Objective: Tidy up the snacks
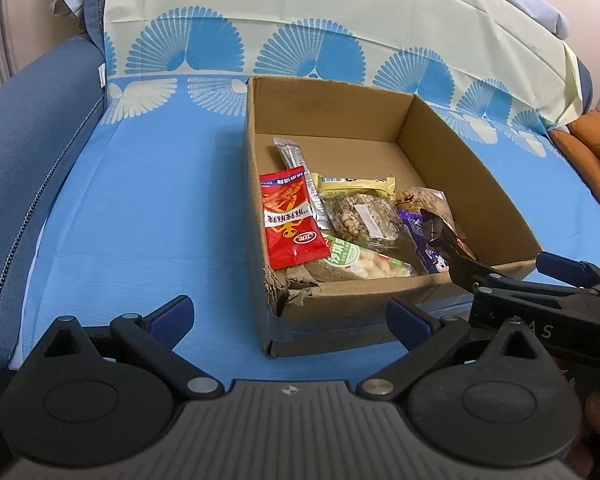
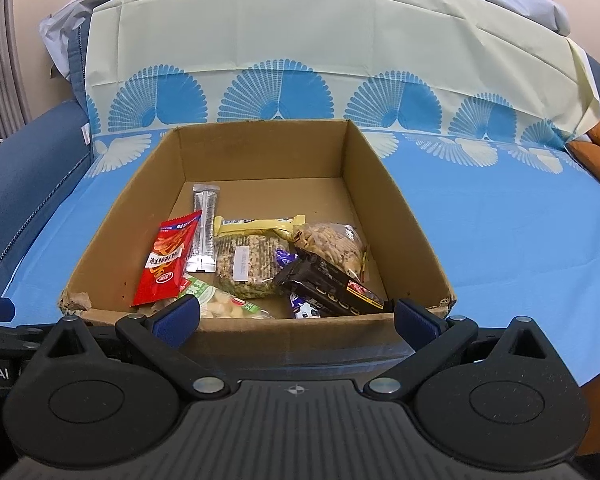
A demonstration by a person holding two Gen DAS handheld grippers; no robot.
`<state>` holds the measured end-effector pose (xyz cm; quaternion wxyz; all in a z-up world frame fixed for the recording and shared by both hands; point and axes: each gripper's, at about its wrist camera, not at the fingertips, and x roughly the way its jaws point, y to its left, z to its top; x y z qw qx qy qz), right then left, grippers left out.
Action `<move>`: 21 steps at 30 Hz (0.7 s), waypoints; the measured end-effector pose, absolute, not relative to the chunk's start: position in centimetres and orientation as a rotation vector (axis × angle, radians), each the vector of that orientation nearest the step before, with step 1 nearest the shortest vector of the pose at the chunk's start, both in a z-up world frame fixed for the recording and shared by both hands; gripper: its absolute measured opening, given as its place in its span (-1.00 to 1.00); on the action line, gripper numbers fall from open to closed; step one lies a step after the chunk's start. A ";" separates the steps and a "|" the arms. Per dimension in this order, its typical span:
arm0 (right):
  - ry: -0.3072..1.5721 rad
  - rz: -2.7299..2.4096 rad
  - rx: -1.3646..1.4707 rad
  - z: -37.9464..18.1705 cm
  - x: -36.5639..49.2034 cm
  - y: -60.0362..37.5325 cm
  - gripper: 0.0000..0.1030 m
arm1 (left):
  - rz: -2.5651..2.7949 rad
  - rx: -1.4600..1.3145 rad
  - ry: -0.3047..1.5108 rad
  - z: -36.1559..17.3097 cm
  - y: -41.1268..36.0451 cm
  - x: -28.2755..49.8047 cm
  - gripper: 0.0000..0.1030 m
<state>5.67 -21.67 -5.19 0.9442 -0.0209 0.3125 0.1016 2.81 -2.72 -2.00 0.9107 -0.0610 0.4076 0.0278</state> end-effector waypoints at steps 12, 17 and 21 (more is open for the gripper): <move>0.634 0.213 -0.051 -5.3 5.6 -21.6 0.98 | 0.055 -0.124 0.842 -1.9 -2.8 2.7 0.99; 0.633 0.217 -0.056 -5.3 5.7 -21.5 0.98 | 0.055 -0.123 0.842 -1.9 -2.9 2.7 0.99; 0.633 0.218 -0.059 -5.2 5.7 -21.4 0.98 | 0.054 -0.124 0.842 -1.9 -2.9 2.7 0.99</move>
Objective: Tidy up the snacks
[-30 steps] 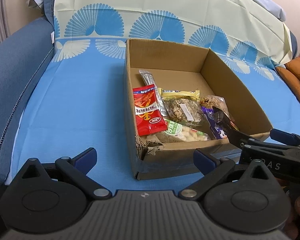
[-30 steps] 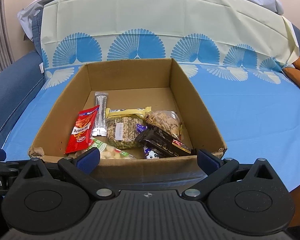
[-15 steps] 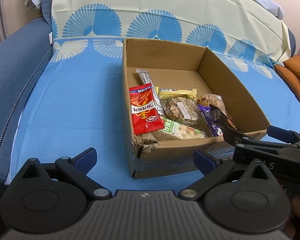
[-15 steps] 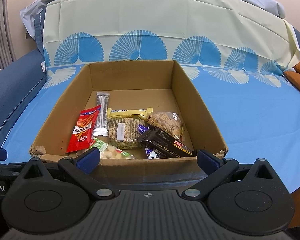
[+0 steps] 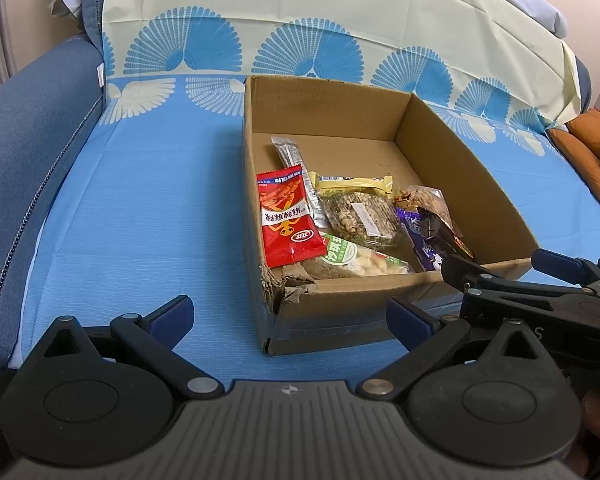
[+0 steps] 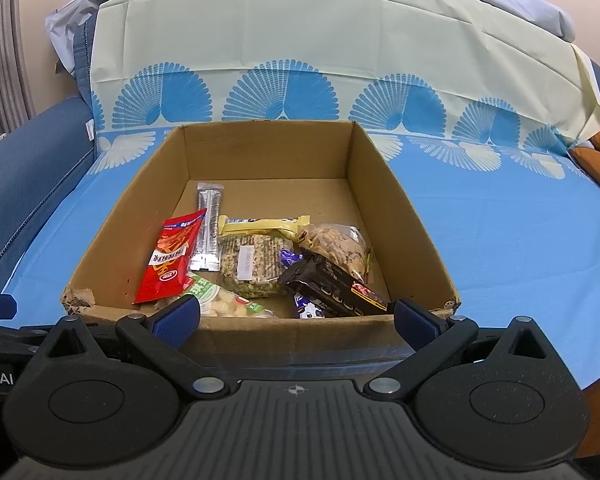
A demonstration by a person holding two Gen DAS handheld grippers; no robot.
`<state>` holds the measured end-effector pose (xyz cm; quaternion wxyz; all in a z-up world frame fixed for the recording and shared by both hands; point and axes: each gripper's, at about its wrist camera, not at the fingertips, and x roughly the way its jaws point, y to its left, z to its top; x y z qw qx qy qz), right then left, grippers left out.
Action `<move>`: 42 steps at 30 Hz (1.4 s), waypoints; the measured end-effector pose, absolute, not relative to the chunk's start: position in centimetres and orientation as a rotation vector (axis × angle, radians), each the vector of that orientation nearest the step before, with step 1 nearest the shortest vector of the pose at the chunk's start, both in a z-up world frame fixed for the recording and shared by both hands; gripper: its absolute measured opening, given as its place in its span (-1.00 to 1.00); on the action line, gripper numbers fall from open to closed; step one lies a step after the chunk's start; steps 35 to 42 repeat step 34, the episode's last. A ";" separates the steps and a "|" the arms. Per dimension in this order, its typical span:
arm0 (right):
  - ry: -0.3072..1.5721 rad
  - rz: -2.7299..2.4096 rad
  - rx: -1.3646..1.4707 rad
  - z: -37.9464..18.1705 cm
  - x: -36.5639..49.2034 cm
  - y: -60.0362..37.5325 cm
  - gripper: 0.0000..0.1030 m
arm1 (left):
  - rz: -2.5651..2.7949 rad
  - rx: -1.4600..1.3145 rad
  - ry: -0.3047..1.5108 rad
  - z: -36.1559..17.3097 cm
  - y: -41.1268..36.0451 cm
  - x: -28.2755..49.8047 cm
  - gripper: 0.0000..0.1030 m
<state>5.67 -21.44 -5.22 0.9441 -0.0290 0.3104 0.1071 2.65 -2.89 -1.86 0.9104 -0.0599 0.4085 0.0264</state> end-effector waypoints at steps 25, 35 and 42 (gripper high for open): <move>0.641 0.212 -0.069 -5.2 5.9 -21.5 0.98 | 0.050 -0.118 0.816 -2.1 -2.9 2.7 0.99; 0.636 0.200 -0.068 -5.1 6.0 -21.4 0.98 | 0.040 -0.120 0.801 -2.1 -2.6 3.1 0.99; 0.636 0.200 -0.068 -5.1 6.0 -21.4 0.98 | 0.040 -0.120 0.801 -2.1 -2.6 3.1 0.99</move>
